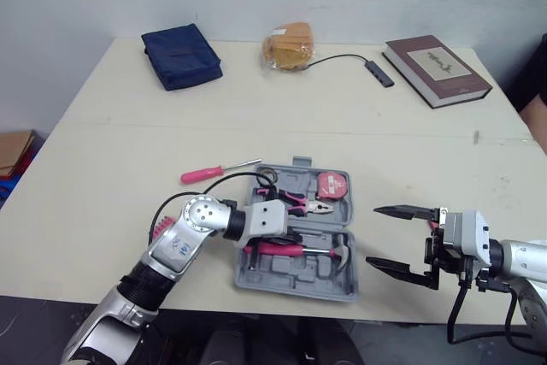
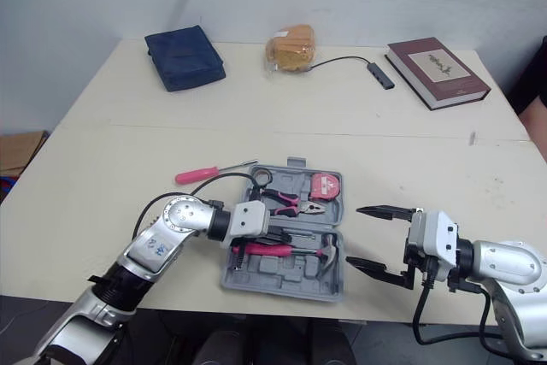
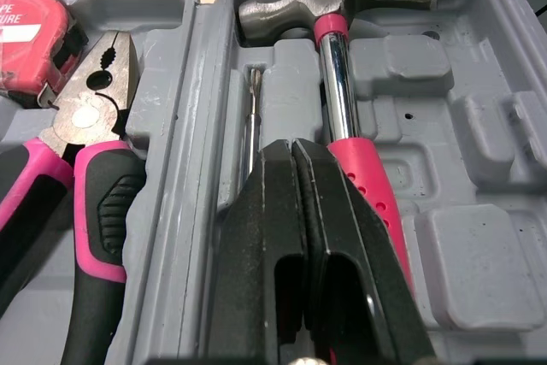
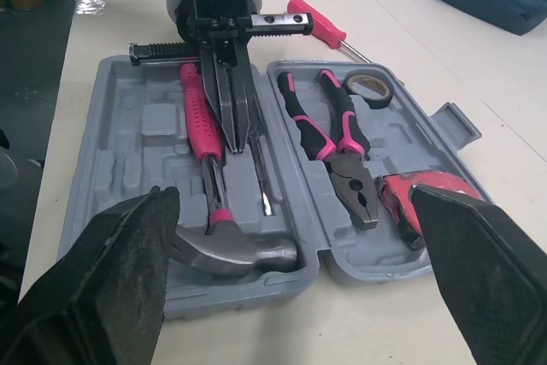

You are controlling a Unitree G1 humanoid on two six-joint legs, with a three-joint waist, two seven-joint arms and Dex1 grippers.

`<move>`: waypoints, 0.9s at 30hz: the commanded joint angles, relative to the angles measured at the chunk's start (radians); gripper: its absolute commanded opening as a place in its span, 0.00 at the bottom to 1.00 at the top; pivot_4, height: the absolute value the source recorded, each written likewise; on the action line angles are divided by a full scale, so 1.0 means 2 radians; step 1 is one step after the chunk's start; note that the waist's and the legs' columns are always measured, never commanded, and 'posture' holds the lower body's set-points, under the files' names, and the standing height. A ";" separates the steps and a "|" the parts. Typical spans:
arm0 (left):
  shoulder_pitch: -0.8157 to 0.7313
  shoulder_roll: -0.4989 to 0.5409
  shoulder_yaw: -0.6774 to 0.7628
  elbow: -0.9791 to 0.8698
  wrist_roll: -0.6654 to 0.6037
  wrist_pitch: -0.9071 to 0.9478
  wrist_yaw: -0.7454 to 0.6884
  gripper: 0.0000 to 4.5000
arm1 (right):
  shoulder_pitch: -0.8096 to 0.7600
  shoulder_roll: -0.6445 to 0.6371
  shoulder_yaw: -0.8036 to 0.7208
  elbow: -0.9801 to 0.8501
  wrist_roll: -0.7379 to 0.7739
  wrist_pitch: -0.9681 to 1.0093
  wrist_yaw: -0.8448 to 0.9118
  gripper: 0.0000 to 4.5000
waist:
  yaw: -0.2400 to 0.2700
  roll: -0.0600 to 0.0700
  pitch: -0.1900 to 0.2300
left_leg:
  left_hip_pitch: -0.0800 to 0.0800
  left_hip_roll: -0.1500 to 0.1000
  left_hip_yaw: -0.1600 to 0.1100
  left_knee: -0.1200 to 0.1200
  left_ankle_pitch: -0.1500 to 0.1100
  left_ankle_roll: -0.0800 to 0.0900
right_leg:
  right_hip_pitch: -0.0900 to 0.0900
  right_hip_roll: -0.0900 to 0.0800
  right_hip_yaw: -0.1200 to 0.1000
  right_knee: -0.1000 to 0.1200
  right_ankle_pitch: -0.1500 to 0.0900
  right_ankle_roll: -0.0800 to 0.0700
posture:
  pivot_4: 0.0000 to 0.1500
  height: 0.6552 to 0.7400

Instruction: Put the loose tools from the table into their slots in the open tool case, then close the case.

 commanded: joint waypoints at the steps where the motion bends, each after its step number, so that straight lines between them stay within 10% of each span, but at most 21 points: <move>1: 0.011 -0.010 -0.002 0.013 0.004 -0.028 0.002 0.00 | 0.004 -0.001 -0.008 -0.003 0.001 -0.006 0.000 1.00 | 0.000 0.000 0.000 | 0.000 0.000 0.000 0.000 0.000 0.000 | 0.000 0.000 0.000 0.000 0.000 0.000 | 1.00 1.00; 8: 0.004 -0.033 0.035 0.001 -0.062 -0.054 -0.030 0.00 | -0.001 0.001 -0.002 0.000 -0.001 -0.006 -0.001 1.00 | -0.001 0.000 0.000 | 0.000 0.000 0.000 0.000 0.000 0.000 | 0.000 0.000 0.000 0.000 0.000 0.000 | 1.00 1.00; 27: 0.015 -0.011 0.005 0.025 0.001 -0.024 -0.018 0.00 | 0.001 0.007 -0.002 0.001 -0.010 -0.009 -0.010 1.00 | 0.000 0.000 0.000 | 0.000 0.000 0.000 0.000 0.000 0.000 | 0.000 0.000 0.000 0.000 0.000 0.000 | 1.00 1.00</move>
